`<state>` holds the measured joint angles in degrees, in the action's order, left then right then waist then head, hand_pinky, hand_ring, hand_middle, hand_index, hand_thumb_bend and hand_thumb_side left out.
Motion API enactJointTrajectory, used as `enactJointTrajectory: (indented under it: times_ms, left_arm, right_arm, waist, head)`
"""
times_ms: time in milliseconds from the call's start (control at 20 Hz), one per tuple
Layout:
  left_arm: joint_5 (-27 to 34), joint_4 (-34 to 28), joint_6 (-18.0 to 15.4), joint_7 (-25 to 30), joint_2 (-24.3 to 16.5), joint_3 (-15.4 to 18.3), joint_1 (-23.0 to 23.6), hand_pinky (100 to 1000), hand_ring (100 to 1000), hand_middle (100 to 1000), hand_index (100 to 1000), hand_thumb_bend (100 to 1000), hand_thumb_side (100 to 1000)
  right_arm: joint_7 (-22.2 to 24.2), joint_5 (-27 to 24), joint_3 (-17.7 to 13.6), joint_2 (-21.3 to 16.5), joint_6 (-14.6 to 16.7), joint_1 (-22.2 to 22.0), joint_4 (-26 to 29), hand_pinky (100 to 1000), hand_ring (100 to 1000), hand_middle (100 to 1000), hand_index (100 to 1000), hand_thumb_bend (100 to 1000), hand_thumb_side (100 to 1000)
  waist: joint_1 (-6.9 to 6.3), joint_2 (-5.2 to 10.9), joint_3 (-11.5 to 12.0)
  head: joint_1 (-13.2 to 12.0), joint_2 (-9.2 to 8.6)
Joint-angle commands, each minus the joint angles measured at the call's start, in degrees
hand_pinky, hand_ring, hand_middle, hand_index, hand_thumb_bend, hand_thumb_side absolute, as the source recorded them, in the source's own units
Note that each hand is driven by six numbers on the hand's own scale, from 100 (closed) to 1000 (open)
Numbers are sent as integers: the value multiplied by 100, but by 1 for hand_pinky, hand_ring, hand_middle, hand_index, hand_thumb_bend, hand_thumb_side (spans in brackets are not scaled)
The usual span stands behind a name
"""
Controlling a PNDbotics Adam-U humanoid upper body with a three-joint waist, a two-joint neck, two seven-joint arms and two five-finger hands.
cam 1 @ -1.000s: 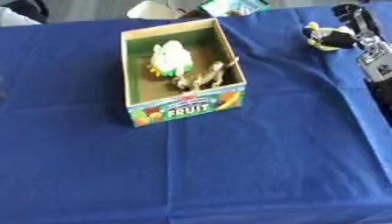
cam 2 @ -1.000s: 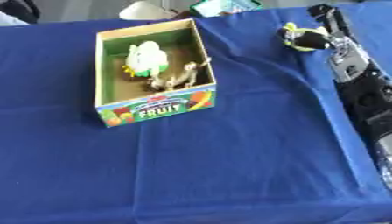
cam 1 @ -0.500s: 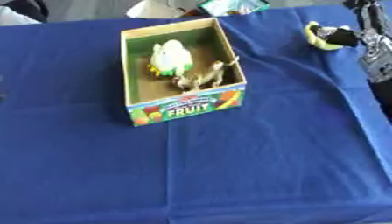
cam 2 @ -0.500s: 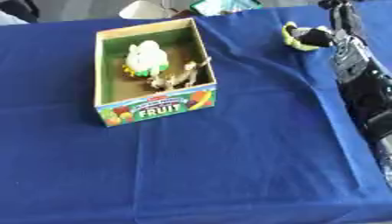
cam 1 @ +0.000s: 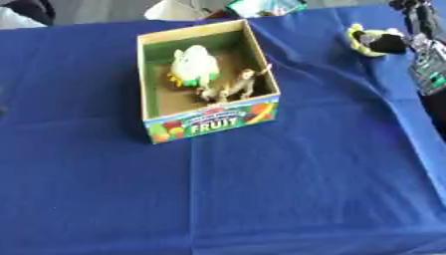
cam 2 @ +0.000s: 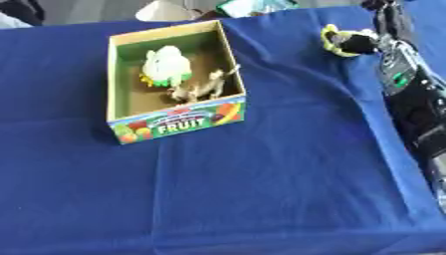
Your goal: Pick up objects on the table and place them in the box.
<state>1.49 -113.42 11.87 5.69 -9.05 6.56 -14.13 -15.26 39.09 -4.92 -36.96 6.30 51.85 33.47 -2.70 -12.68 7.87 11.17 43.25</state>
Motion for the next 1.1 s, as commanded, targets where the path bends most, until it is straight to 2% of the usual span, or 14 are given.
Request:
enactJointTrajectory:
  times_ms: [50, 1100]
  left_arm:
    - [16, -97, -8, -21, -106, 46, -32, 548, 641, 659, 780, 311, 615]
    - [22, -90, -12, -14, -99, 44, -29, 548, 642, 658, 781, 309, 616]
  right_arm:
    - [-10, 102, -19, -112, -88, 80, 41, 850, 835, 767, 832, 586, 389]
    - [23, 229, 5, -2, -345, 22, -113, 833, 805, 724, 792, 560, 344]
  waist:
    - [9, 88, 4]
    - [-10, 85, 26]
  head:
    - [2, -32]
    - [18, -24]
